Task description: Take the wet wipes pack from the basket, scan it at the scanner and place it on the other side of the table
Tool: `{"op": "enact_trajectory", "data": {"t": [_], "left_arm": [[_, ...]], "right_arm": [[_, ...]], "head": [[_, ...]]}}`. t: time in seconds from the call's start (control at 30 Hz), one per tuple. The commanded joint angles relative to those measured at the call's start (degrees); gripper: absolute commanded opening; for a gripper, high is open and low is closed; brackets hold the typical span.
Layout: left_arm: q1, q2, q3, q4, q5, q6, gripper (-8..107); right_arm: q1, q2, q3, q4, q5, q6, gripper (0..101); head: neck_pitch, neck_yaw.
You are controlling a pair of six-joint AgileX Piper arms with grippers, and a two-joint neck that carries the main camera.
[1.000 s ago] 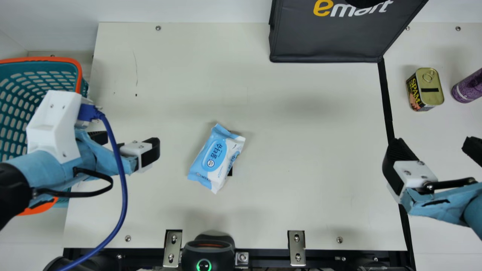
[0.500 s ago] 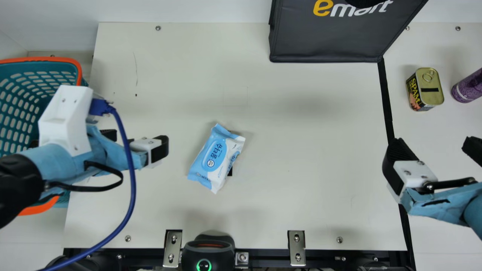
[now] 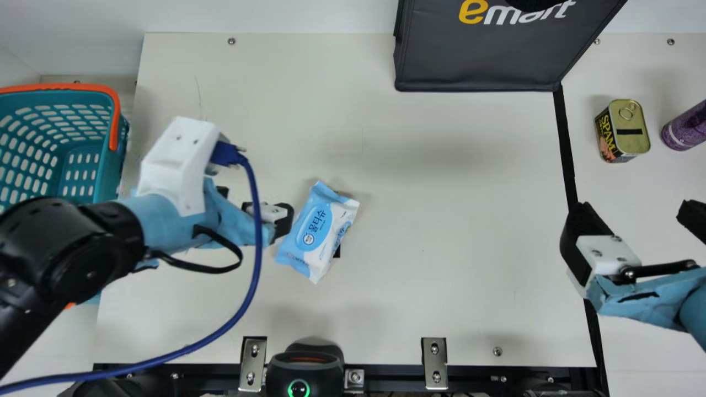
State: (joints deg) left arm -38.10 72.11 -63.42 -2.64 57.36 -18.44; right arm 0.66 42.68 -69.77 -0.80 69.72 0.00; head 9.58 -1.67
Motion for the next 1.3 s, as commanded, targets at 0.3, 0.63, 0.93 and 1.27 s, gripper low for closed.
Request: {"op": "enact_trajectory", "data": {"t": [0.3, 0.63, 0.93, 1.27], "left_arm": [[-5.58, 6.67, -2.18, 1.4, -0.84, -0.02, -8], [-7.54, 13.22, -4.33, 1.47, 0.02, 0.89, -8], [-8.01, 18.99, -7.15, 1.62, 1.8, 1.79, -8], [-8.56, 23.94, -9.25, 1.87, 2.05, 2.82, -8]], "right_arm": [[0.0, 0.0, 0.0, 0.0, 0.0, 0.0, 95], [0.0, 0.0, 0.0, 0.0, 0.0, 0.0, 95], [0.0, 0.0, 0.0, 0.0, 0.0, 0.0, 95], [0.0, 0.0, 0.0, 0.0, 0.0, 0.0, 95]], "head": [[-1.66, 0.09], [-1.66, 0.09], [-1.66, 0.09], [-1.66, 0.09]]}}
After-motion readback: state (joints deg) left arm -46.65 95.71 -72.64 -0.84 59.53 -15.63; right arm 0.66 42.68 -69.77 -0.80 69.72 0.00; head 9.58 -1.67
